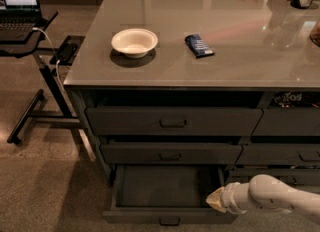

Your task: Close bottom drawer

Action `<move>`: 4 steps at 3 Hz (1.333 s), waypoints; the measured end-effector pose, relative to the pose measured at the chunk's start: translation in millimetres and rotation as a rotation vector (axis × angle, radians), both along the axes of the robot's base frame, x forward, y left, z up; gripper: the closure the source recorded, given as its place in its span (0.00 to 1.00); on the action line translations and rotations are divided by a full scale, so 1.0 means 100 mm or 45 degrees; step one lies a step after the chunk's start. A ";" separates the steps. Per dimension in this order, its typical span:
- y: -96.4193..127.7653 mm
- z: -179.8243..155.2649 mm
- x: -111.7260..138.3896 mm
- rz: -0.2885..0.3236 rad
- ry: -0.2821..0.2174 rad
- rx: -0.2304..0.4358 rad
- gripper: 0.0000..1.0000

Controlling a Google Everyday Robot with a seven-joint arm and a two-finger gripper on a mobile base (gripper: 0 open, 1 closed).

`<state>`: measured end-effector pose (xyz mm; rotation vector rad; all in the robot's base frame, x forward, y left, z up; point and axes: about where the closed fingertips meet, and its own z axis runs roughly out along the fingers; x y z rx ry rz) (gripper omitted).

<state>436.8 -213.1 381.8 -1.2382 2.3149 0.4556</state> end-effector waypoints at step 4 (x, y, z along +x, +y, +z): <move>0.11 -1.19 -0.25 -0.008 0.026 0.029 1.00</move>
Offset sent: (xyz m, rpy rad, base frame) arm 0.0003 0.0037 -0.0492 0.0105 -0.0192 -0.0267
